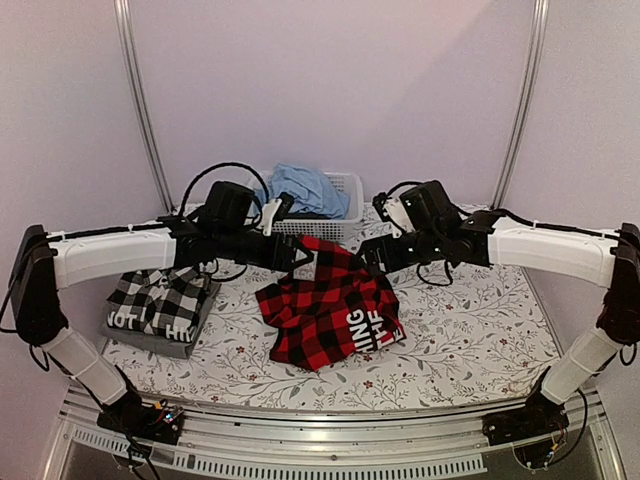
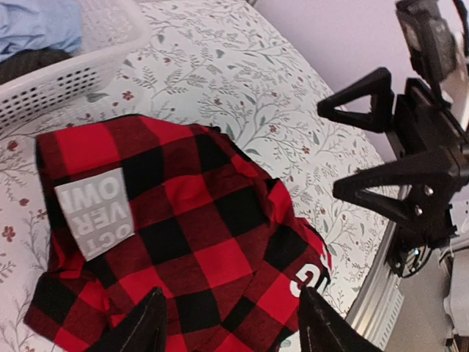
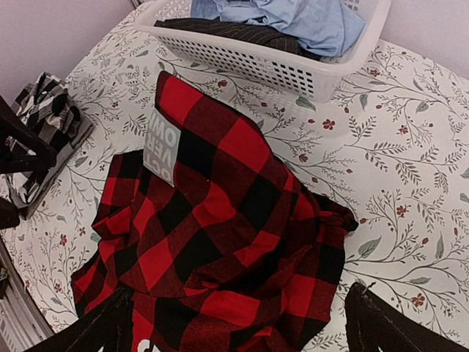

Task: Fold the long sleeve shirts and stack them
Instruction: Place the crumpled shirt at the center of the board, then pick up the crumpled shirt from the center of the board.

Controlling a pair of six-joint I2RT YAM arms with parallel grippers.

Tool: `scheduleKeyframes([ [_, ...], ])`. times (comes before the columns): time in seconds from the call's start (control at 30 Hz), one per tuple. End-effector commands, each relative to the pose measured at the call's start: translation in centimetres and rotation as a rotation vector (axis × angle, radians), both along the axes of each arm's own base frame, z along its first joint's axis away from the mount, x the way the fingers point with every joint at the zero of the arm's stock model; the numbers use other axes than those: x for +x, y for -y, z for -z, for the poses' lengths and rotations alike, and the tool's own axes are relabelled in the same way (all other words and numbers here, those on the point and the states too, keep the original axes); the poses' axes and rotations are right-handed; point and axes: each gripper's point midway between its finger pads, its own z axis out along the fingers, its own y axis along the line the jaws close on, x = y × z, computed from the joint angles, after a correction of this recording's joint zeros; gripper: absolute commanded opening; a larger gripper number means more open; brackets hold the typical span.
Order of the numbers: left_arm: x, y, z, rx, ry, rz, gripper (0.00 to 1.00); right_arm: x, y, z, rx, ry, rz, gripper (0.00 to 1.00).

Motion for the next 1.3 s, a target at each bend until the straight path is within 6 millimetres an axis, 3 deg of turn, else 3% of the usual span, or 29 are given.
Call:
scheduleKeyframes([
  [0.0,3.5,-5.8,2.0,0.019,-0.072,-0.284,0.6,0.8,-3.7,-1.0,-0.018,0.031,-0.021,0.99],
  [0.2,3.8,-9.3,5.4,0.063,-0.158,-0.399,0.59,4.0,-7.0,0.0,-0.086,0.037,0.071,0.99],
  [0.47,4.1,-12.4,9.9,0.119,-0.276,-0.499,0.59,8.6,-12.2,4.6,-0.144,0.041,0.054,0.99],
  [0.67,4.3,-13.7,13.5,0.188,-0.341,-0.541,0.6,10.3,-13.6,6.6,-0.179,0.06,0.049,0.95],
  [0.8,4.2,-13.5,15.4,0.204,-0.382,-0.539,0.61,10.1,-13.9,7.0,-0.174,0.053,0.029,0.78],
  [1.1,4.0,-12.2,18.0,0.216,-0.441,-0.512,0.56,9.5,-14.6,5.9,-0.139,0.046,-0.018,0.2],
  [1.17,3.9,-11.5,18.1,0.21,-0.439,-0.497,0.5,9.5,-14.4,5.1,-0.132,0.057,-0.013,0.12],
  [1.27,3.9,-10.7,18.2,0.192,-0.449,-0.483,0.33,9.6,-13.9,3.4,-0.123,0.081,0.002,0.04],
])
